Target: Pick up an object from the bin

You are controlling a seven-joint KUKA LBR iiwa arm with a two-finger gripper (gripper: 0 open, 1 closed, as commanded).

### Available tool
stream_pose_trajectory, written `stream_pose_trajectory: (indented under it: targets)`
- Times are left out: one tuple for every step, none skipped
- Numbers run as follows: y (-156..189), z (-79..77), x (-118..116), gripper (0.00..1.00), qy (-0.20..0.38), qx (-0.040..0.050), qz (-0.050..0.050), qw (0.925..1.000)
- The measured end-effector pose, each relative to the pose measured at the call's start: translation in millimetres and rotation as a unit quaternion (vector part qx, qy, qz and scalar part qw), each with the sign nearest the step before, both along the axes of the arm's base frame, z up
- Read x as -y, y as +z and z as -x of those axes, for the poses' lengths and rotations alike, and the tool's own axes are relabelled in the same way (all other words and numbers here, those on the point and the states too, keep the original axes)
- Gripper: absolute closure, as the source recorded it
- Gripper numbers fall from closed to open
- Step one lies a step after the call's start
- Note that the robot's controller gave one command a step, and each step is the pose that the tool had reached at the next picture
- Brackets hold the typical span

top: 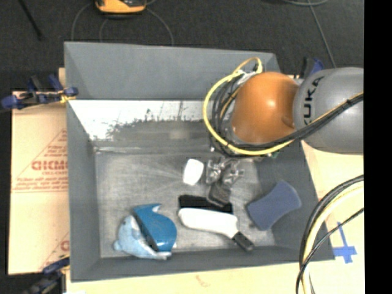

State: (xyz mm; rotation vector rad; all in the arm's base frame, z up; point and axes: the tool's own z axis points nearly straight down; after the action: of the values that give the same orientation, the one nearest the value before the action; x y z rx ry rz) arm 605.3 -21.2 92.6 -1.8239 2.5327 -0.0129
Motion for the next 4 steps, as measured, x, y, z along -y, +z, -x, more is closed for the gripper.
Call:
stream_pose_trajectory:
  targets:
    - [0, 0.0, 0, 1.0, 0.0, 0.0, 0.0, 1.0]
    - [35, 3.9, 11, 1.0, 0.002, -0.0087, 0.001, 1.0]
    - [97, -28.6, 8, 1.0, -0.001, -0.0097, 0.002, 0.9999]
    - [119, -30.4, 3, 1.0, 0.002, -0.0013, 0.002, 1.0]
